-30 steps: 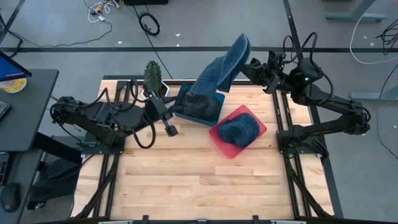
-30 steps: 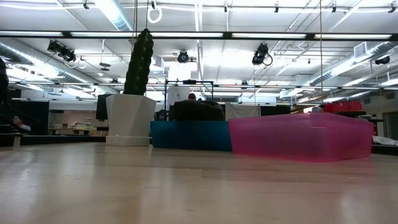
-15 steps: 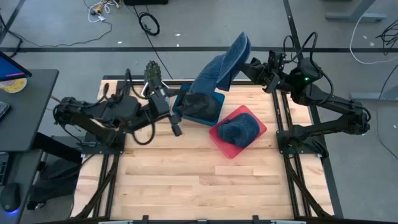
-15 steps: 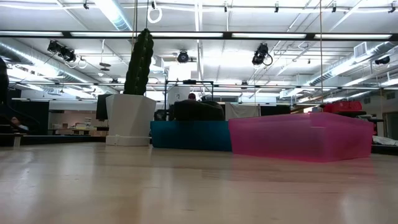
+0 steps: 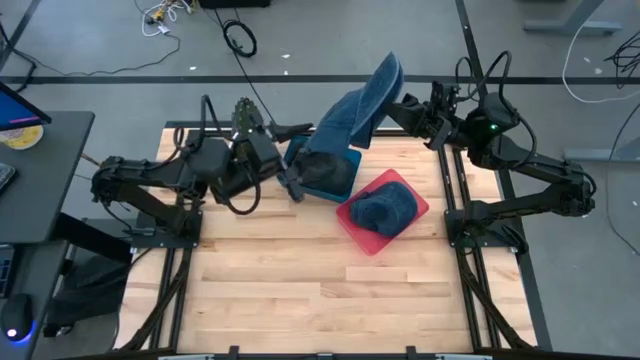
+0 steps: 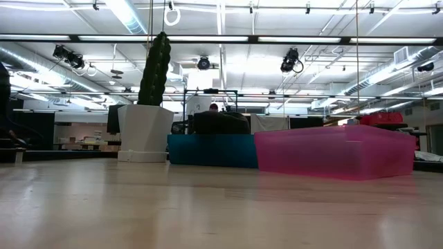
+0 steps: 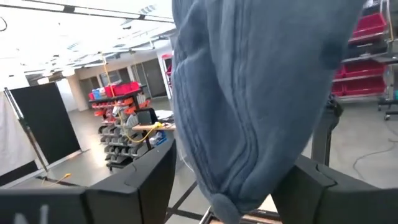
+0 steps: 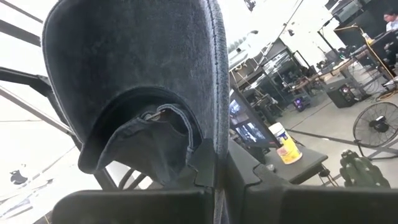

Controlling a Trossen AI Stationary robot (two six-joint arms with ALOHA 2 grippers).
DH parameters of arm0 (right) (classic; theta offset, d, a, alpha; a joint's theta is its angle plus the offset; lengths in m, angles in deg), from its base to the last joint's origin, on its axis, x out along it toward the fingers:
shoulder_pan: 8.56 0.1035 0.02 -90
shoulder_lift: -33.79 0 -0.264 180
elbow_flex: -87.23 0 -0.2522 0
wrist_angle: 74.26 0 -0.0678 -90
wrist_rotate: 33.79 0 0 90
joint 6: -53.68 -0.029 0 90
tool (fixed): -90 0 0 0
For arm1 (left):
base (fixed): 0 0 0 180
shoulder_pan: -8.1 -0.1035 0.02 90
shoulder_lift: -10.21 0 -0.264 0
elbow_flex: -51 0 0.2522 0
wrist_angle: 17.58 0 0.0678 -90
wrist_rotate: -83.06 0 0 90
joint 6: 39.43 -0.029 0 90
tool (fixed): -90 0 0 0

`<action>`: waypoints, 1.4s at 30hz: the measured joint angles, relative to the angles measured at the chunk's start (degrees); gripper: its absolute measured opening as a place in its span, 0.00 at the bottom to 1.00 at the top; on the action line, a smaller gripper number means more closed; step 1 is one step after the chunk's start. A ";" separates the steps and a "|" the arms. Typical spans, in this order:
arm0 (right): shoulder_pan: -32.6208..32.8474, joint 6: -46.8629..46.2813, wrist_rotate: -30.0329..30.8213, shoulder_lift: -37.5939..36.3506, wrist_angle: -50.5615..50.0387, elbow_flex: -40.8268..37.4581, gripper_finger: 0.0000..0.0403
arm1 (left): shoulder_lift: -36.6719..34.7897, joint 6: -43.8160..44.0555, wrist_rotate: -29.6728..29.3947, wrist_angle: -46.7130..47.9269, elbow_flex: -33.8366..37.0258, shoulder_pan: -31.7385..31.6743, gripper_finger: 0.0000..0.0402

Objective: Pick & Place hat
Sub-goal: Put the blue cap into the pink bin

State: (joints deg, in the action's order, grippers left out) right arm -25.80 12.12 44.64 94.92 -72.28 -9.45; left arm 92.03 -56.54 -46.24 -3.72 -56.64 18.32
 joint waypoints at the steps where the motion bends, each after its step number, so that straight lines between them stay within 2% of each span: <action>1: 0.00 -0.01 0.00 0.01 0.01 0.00 0.02 | -0.05 0.01 -0.16 0.02 0.00 -0.09 0.57; 4: 0.00 0.02 0.00 0.01 0.05 0.00 0.02 | -0.02 0.39 -2.64 0.26 0.00 -0.17 0.53; 7: 0.00 0.02 -0.09 0.01 0.05 0.00 0.02 | -0.02 0.10 -3.18 0.23 0.00 -0.18 0.44; 12: 0.00 -0.48 -0.98 0.01 -0.16 0.00 0.03 | -0.02 -1.12 -3.16 0.29 0.00 -0.13 0.20; 15: 0.00 -0.49 -1.31 0.01 -0.49 0.00 0.07 | -0.02 -3.86 -3.83 0.47 0.00 -0.15 0.05; 17: 0.00 -0.20 -1.83 0.01 -1.37 0.00 0.12 | -0.02 -5.02 -5.33 0.46 0.00 -0.15 0.04; 23: -1.11 -0.17 -9.03 -0.50 -7.24 0.00 0.32 | -0.02 -9.55 -9.11 0.27 0.00 0.26 0.04; 30: -6.64 -6.13 -15.54 -1.15 -23.39 0.02 0.53 | -0.02 -19.52 -15.87 -3.37 0.02 1.15 0.04; 36: -9.54 -6.41 -22.52 -1.62 -35.67 0.02 0.60 | -0.02 -34.36 -20.80 -11.25 0.02 2.75 0.04; 39: -9.92 -5.81 -25.10 -2.31 -41.66 0.02 0.60 | -0.02 -40.09 -21.52 -14.83 0.02 3.30 0.04; 42: -10.35 -4.75 -25.16 -3.33 -46.85 0.02 0.59 | -0.03 -44.13 -21.13 -17.42 0.02 3.95 0.04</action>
State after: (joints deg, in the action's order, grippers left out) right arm -36.15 7.37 19.48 91.59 -119.14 -9.43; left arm 92.01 -100.66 -67.36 -21.14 -56.62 22.27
